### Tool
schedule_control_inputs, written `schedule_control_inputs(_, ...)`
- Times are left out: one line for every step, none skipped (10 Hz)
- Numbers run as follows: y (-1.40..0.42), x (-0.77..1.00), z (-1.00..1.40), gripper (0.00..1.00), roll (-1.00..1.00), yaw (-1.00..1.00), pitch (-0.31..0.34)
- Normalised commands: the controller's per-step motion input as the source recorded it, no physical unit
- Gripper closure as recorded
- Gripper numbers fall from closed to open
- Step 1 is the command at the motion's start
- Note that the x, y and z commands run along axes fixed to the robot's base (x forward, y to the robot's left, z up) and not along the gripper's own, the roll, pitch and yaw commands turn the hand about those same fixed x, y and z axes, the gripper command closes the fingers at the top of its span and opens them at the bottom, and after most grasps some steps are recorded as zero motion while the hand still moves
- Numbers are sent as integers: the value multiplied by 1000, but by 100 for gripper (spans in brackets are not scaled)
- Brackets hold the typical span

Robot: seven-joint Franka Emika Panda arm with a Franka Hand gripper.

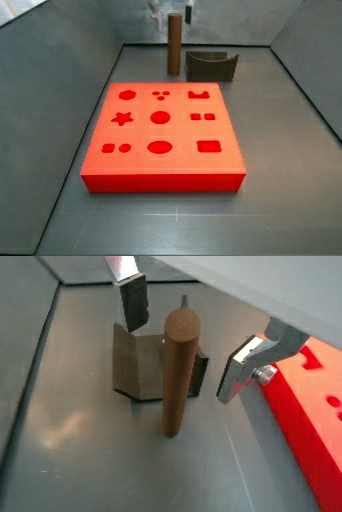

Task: Pick up the oval object. Move up. Move to above the board. Insert the oval object.
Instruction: Pick up the oval object.

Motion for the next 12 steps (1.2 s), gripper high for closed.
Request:
schedule_control_inputs(-46, 211, -574, 0, -177, 863, -73)
schedule_control_inputs(-11, 0, -380, 0, -64, 1000, -14)
schedule_control_inputs(0, -126, -183, 0, -87, 966, -83)
schedule_control_inputs(0, -86, -43, 0, -80, 300, -81)
schedule_control_inputs(0, -54, 0, 0, -59, 114, -66)
schedule_control_inputs(0, -74, 0, 0, -39, 29, -44)
schedule_control_inputs(0, -69, 0, 0, -61, 29, -47)
schedule_control_inputs(0, -51, 0, 0, -73, 40, -66)
schedule_control_inputs(0, -69, 0, 0, -67, 37, -61)
schedule_control_inputs(0, -40, 0, 0, -89, 23, -73)
schedule_control_inputs(0, -37, 0, 0, -74, 17, -63)
schedule_control_inputs(9, -51, 0, 0, -134, 74, -94)
